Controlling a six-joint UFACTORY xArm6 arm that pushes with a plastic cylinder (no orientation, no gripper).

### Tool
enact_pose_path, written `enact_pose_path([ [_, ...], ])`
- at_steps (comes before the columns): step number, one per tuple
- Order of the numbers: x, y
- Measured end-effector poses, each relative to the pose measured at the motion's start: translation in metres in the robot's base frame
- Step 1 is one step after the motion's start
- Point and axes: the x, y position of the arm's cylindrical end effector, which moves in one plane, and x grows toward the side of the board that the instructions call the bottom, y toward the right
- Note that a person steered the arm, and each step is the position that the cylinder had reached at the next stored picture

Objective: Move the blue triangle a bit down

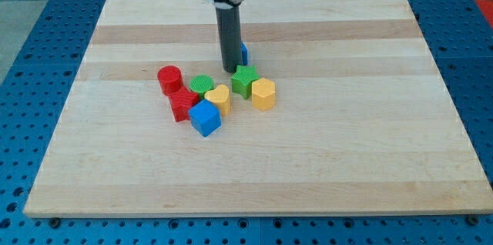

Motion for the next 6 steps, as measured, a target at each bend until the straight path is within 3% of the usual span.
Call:
enact_pose_path([
  [2, -0.014, -0.098],
  [3, -0.039, -0.07],
  [4, -0.05, -0.003],
  [6, -0.045, 0.012],
])
